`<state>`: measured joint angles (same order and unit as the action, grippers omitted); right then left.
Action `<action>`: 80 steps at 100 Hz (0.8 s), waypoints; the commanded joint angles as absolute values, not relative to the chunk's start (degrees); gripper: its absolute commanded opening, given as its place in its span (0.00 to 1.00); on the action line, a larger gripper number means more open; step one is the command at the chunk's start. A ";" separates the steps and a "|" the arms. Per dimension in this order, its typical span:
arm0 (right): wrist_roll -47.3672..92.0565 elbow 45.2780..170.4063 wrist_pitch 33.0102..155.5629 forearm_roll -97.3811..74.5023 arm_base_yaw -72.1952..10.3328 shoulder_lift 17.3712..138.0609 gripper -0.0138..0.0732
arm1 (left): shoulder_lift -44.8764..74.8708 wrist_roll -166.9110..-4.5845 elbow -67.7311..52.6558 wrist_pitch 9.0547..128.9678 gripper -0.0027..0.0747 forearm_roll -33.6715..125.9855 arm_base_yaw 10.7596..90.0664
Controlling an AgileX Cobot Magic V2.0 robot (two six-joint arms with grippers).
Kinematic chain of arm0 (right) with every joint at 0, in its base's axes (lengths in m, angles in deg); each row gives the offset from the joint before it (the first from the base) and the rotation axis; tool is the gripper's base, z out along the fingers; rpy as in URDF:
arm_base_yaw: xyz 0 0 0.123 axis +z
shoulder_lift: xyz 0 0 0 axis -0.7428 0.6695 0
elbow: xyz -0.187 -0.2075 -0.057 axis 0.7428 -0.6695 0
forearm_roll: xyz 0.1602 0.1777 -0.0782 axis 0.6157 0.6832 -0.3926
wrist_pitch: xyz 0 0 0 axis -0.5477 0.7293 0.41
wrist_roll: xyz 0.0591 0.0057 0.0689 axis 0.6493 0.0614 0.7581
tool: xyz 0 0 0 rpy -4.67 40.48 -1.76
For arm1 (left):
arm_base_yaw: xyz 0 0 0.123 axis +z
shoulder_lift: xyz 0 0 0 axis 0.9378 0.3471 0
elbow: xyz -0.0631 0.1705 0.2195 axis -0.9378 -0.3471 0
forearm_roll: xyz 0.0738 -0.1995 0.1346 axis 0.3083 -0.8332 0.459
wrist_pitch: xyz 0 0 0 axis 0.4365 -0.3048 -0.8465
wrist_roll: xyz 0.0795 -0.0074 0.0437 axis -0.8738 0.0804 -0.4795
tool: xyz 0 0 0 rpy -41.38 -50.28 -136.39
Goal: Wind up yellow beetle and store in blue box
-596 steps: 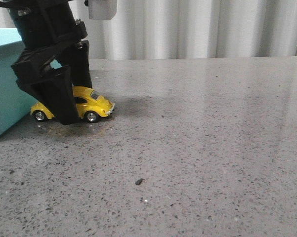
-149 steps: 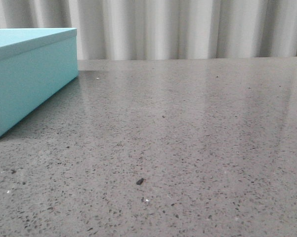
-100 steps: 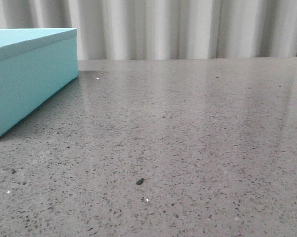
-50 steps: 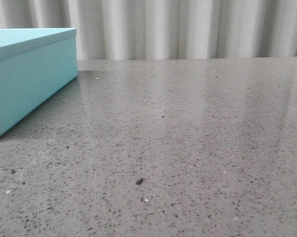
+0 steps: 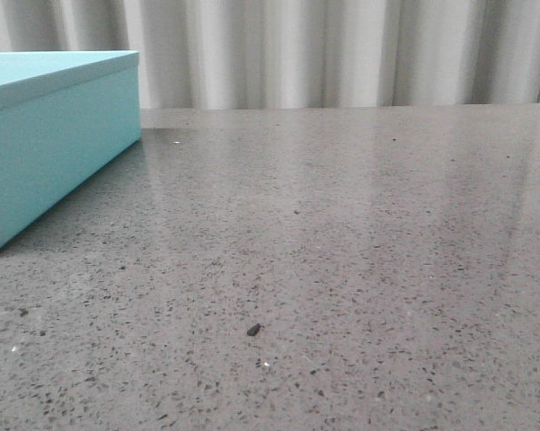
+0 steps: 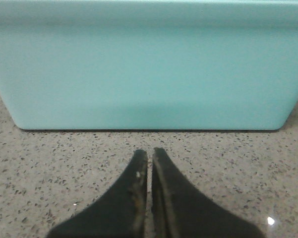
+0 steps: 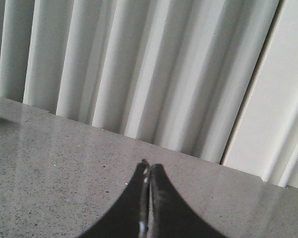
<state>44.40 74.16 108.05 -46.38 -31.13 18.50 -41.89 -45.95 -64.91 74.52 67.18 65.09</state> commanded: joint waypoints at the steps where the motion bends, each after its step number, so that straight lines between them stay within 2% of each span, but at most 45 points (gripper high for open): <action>1: 44.40 75.47 103.43 -47.56 -31.17 18.19 0.10 | -41.40 -45.56 -66.29 70.62 0.01 66.96 65.21; 25: 44.40 75.34 105.26 -47.56 -31.17 18.19 0.10 | -41.40 -45.56 -66.29 70.62 0.01 66.96 65.21; 46: 44.40 69.03 105.04 -44.64 -33.41 18.19 0.10 | -41.40 -45.56 -66.29 70.62 0.01 66.96 65.21; 80: 44.40 51.50 89.55 -34.98 -44.25 18.19 0.10 | -41.40 -45.56 -66.29 70.62 0.01 66.96 65.21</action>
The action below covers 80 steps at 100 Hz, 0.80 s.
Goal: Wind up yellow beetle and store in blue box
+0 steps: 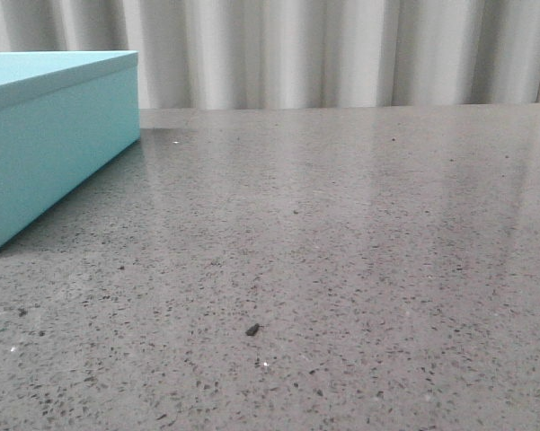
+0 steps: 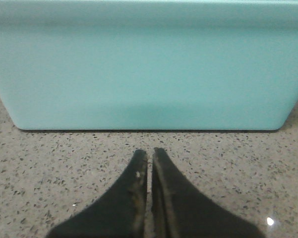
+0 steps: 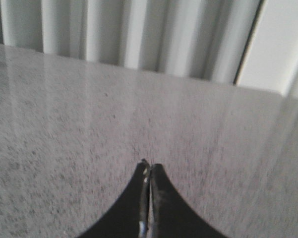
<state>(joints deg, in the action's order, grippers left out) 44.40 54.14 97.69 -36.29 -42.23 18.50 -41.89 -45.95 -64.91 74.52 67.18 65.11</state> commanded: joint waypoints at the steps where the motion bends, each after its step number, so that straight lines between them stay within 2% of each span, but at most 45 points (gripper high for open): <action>1: 44.40 51.22 89.43 -34.98 -44.27 18.19 0.10 | -41.40 -45.56 -66.29 70.62 0.01 66.96 65.21; 27: 44.40 45.42 89.48 -34.07 -44.62 18.19 0.10 | -41.40 -45.56 -66.29 70.62 0.01 66.96 65.21; 45: 44.40 45.53 100.07 -34.07 -44.62 18.06 0.10 | -41.40 -45.56 -66.29 70.62 0.01 66.96 65.21; 80: 44.40 45.44 98.58 -36.71 -44.62 17.60 0.10 | -41.40 -45.56 -66.29 70.62 0.01 66.96 65.21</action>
